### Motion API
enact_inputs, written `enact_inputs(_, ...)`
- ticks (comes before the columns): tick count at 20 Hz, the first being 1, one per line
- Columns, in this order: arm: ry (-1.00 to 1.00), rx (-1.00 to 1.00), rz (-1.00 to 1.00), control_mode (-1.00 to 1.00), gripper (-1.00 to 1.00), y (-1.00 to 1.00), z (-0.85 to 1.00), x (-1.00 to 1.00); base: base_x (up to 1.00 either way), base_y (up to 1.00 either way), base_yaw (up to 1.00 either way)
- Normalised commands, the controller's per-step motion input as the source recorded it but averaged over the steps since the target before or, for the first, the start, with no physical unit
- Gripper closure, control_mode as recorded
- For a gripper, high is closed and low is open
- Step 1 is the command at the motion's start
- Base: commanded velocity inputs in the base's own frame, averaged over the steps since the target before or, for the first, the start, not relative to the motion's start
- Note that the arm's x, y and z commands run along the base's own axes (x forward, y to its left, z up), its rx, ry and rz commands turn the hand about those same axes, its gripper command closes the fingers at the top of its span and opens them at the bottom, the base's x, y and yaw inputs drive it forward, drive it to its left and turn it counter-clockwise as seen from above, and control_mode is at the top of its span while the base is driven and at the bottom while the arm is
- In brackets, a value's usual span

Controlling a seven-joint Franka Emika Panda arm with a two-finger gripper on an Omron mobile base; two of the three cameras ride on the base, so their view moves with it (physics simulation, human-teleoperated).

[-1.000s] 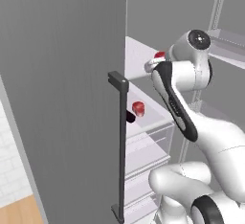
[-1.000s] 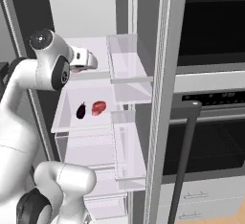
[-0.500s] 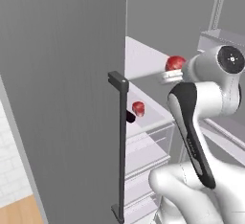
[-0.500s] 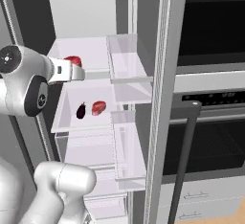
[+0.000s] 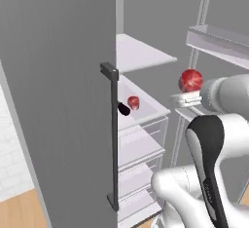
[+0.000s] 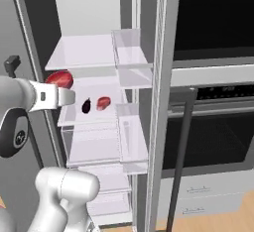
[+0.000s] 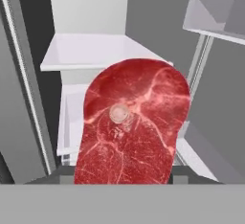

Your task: Place one eggplant and one steak in each tupperware on the nearby counter, to pack two identical lunches.

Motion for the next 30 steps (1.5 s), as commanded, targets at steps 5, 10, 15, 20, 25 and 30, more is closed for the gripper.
enact_inputs(5,0.0,0.0,0.0,1.0,1.0,0.0,0.0,0.0,-1.0,-0.21,-0.08)
enact_inputs(10,0.0,0.0,0.0,1.0,1.0,0.0,0.0,0.0,-0.95,-0.71,-0.39)
enact_inputs(15,0.0,0.0,0.0,1.0,1.0,0.0,0.0,0.0,-0.3,-0.88,-0.48)
enact_inputs(20,0.0,0.0,0.0,1.0,1.0,0.0,0.0,0.0,0.05,-0.99,-0.44)
enact_inputs(25,0.0,0.0,0.0,1.0,1.0,0.0,0.0,0.0,0.78,-0.95,-0.35)
enact_inputs(30,0.0,0.0,0.0,1.0,1.0,0.0,0.0,0.0,1.0,-0.49,-0.19)
